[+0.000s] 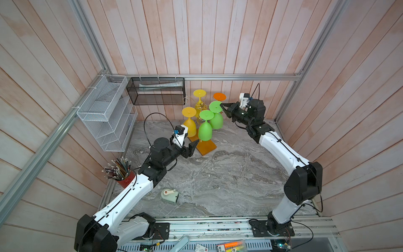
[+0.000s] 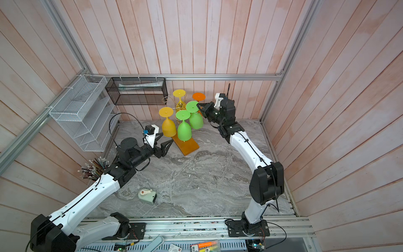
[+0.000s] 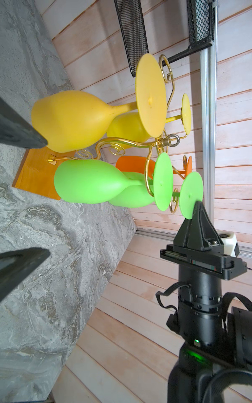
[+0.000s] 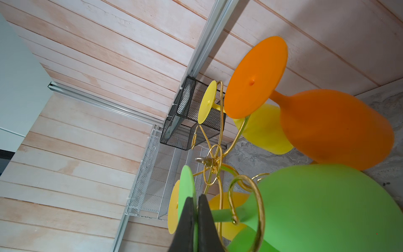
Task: Take the wine glass off the wine glass rack
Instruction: Pick up the wine glass from the wine glass rack.
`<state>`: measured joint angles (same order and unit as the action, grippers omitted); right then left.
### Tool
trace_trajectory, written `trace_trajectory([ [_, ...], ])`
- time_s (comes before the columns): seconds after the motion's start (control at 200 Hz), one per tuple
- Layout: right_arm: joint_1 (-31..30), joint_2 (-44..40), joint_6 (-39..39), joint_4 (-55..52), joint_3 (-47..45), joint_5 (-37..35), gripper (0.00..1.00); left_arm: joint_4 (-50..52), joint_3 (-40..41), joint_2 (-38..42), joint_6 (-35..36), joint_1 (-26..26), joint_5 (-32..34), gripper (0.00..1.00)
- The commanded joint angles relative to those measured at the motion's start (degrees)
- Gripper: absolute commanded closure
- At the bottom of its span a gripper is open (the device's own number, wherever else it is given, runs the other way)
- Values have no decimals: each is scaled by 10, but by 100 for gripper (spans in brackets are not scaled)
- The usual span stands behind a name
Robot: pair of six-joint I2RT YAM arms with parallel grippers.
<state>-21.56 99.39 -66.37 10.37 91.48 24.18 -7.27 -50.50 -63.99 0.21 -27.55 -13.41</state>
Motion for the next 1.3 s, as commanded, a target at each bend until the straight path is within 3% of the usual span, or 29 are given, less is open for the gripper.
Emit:
trace_trajectory([
  [0.0, -1, 23, 10, -6, 38, -11, 100, 4, 1, 0, -4, -1, 5, 26],
  [0.305, 11, 68, 12, -11, 96, -25, 100, 5, 1, -4, -2, -2, 4, 26],
  [0.555, 32, 53, 10, -1, 83, -33, 100, 5, 1, -9, -2, -1, 1, 26],
  [1.295, 90, -137, 38, 33, -154, -45, 100, 8, -4, -29, -15, -1, -15, 26],
])
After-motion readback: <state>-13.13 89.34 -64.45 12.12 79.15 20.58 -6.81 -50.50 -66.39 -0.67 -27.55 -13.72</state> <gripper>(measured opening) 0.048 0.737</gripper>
